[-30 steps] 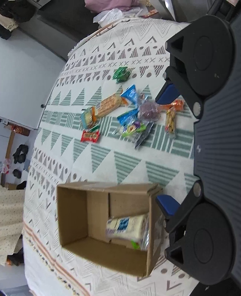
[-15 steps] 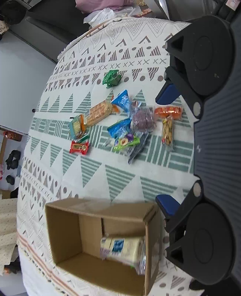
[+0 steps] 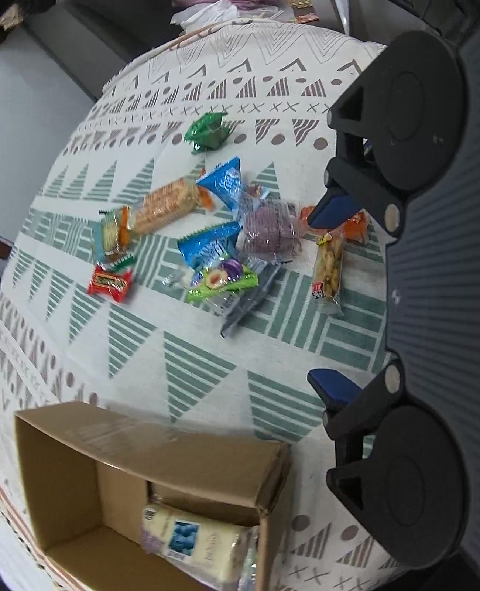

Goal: Organize snacks
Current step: 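Grasp the biscuit-stick packet with the left tool while the right tool grasps the orange packet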

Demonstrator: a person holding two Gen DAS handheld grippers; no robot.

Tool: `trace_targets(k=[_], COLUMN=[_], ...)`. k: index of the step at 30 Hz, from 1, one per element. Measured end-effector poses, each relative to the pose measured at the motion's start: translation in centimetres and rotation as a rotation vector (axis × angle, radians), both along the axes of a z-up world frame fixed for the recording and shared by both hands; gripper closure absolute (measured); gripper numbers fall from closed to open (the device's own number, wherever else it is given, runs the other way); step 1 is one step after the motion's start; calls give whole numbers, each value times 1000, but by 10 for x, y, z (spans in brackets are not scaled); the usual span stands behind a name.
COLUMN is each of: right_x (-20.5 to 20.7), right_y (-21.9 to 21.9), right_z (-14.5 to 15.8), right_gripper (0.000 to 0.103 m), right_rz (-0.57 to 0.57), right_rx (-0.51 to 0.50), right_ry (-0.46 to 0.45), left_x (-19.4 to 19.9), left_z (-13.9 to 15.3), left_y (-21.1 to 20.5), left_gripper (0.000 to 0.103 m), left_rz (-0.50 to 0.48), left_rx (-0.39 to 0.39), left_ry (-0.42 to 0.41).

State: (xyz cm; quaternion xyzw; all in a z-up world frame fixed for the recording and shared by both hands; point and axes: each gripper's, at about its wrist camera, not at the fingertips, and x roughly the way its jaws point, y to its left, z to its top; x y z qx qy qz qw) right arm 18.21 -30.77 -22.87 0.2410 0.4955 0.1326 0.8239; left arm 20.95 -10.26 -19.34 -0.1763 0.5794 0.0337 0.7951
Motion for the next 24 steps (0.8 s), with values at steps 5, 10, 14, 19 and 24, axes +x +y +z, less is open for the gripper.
trace_targets(k=[5, 10, 14, 19, 24], right_x=[10, 8, 3, -3, -8], right_y=[10, 5, 3, -3, -6], right_z=[-17, -19, -16, -13, -12], right_gripper=[73, 81, 82, 82, 81], right_rz=[34, 33, 27, 8, -2], right_rx=[-30, -27, -53, -80, -99], right_ry=[47, 73, 95, 113, 121], left_x=[1, -1, 3, 3, -1], left_z=[-11, -21, -26, -35, -43], left_y=[2, -3, -8, -16, -18], left_gripper=[21, 21, 21, 36, 42], left_rz=[66, 131, 156, 165, 201], left_rx=[-58, -102, -114, -110, -108], left_ry=[66, 99, 90, 127, 124])
